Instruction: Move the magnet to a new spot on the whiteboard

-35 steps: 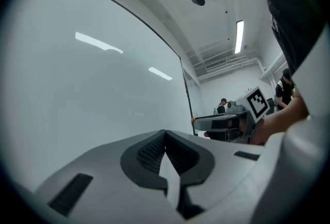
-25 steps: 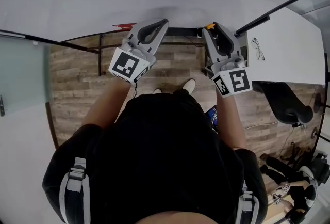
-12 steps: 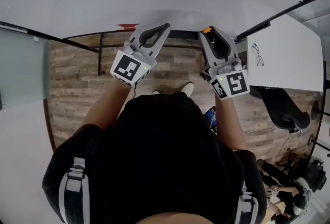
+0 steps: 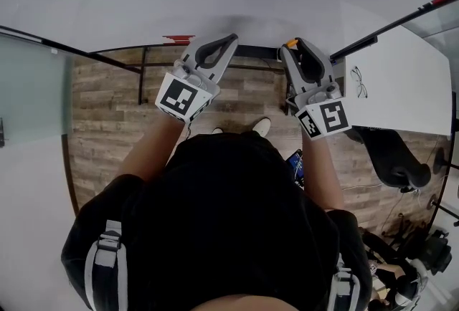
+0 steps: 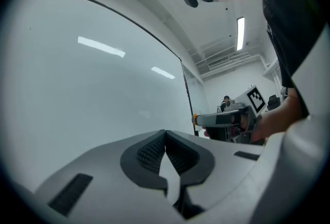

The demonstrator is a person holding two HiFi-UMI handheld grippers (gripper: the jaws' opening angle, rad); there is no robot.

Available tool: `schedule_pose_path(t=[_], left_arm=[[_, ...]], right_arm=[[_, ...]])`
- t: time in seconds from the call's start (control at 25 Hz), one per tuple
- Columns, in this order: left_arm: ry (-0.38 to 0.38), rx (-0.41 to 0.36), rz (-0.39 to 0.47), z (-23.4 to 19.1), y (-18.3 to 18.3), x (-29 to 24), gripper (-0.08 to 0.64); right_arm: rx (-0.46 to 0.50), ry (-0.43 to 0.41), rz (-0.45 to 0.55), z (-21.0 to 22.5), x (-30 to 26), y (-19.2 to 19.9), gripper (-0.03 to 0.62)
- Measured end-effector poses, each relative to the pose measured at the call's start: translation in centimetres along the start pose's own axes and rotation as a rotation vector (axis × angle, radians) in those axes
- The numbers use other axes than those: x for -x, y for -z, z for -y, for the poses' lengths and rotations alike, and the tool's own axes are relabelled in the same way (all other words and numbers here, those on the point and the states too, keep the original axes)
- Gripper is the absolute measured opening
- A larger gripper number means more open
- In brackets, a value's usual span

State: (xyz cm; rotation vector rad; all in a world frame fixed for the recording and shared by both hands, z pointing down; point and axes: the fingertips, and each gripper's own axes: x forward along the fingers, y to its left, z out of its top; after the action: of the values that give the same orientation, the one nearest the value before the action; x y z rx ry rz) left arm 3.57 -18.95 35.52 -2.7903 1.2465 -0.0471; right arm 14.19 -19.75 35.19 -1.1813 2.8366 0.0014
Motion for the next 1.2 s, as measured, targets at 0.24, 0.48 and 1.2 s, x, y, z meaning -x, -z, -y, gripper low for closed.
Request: schedule_pose_path(t=[0.24,0.48,1.2], left_arm=[[-0.008,0.004,0.008,0.2,0.0,-0.6,0.005],[-0.033,0.008,0.006,1.0,-0.1,-2.0,0.005],[-0.205,0.025,-0.046,2.9,0.8,-3.8,0.005]], right_arm=[[0.02,-0.022,-0.001,0.5,0.0,-0.2,0.12],[0.042,-0.053,-0.002,1.6,0.5,-0.4,0.12],[-0.001,-0.232,-0.003,4.2,0.7,1.2,0.12]])
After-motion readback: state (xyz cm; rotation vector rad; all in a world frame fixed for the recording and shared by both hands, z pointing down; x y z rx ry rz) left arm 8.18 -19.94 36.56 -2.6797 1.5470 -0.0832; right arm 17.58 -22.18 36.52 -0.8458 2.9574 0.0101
